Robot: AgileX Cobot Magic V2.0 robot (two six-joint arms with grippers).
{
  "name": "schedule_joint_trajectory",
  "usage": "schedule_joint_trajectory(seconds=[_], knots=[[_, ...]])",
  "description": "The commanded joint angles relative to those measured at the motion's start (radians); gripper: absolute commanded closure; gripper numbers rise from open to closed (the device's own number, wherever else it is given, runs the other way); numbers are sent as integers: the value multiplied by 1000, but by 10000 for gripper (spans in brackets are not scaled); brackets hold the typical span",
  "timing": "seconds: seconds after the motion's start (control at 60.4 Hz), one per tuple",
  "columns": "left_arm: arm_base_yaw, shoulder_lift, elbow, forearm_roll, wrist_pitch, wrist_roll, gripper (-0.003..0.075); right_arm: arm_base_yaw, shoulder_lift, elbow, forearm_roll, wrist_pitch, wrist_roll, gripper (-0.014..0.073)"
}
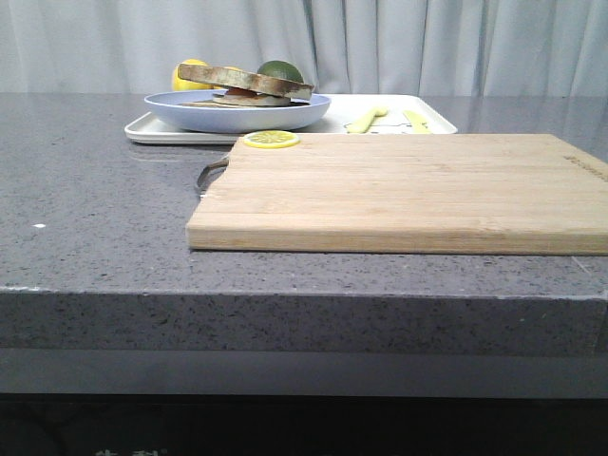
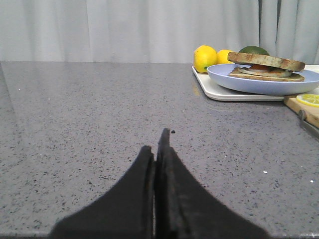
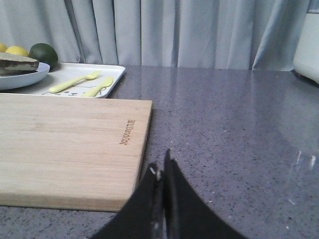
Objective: Place bread and move sandwich to tray
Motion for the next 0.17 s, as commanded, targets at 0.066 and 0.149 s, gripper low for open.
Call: schedule_joint_trajectory(seconds=[0.066, 0.149], knots=[[3, -21, 5, -9, -82, -7, 738, -5, -24, -4, 1, -84, 2, 662], [3, -21, 5, -9, -82, -7, 738, -5, -24, -4, 1, -84, 2, 662]])
